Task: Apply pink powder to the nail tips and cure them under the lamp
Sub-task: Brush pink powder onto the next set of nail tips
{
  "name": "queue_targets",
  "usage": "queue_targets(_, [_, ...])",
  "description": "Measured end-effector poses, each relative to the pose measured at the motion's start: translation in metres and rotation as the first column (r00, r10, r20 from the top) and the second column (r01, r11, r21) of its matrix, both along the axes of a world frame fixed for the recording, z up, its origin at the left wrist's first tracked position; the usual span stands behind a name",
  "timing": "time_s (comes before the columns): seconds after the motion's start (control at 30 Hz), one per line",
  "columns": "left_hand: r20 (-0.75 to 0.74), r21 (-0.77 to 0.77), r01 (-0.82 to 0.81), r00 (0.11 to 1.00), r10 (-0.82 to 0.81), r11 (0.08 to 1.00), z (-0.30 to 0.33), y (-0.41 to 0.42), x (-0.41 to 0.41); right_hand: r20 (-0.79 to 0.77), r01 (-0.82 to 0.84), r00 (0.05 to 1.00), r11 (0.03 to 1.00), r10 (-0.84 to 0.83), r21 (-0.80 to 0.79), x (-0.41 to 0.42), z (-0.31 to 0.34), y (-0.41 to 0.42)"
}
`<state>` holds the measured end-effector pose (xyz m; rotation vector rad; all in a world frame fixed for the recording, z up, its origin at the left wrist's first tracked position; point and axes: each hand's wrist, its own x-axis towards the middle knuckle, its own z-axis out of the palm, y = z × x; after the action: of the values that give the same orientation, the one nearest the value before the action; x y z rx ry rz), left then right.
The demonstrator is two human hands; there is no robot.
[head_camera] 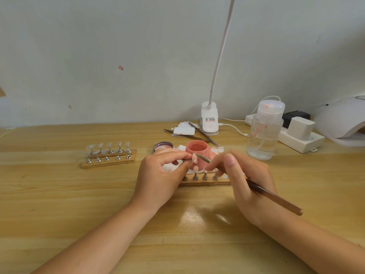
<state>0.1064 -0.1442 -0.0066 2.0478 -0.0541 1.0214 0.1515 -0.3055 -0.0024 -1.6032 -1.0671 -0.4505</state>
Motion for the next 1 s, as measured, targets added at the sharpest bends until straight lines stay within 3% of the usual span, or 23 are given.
queue_targets(0.17, [-0.011, -0.029, -0.011, 1.0, 0.011, 1.0, 0.0006, -0.0015, -0.001, -0.037, -0.057, 0.998, 0.998, 0.057, 0.003, 0.0008, -0.0023, -0.0009])
queue_targets(0.3, [-0.033, -0.029, -0.004, 0.999, 0.003, 1.0, 0.0006, -0.0005, -0.0015, -0.022, 0.008, 1.0, 1.0, -0.008, -0.001, 0.0007, -0.0013, 0.0006])
queue_targets(0.43, [-0.046, -0.073, -0.016, 0.999, 0.013, 0.997, 0.0027, -0.0019, -0.0025, -0.069, -0.107, 0.992, 0.994, 0.107, 0.007, -0.0009, -0.0019, -0.0017])
queue_targets(0.63, [-0.032, -0.056, 0.027, 0.999, -0.029, 0.998, 0.0042, -0.0038, -0.0037, -0.073, -0.004, 0.997, 0.992, 0.014, 0.125, 0.0009, -0.0002, -0.0025])
queue_targets(1.0, [0.013, -0.029, 0.044, 0.999, -0.043, 0.999, 0.0034, -0.0024, -0.0054, -0.063, 0.016, 0.998, 0.995, -0.01, 0.102, 0.0028, -0.0014, -0.001])
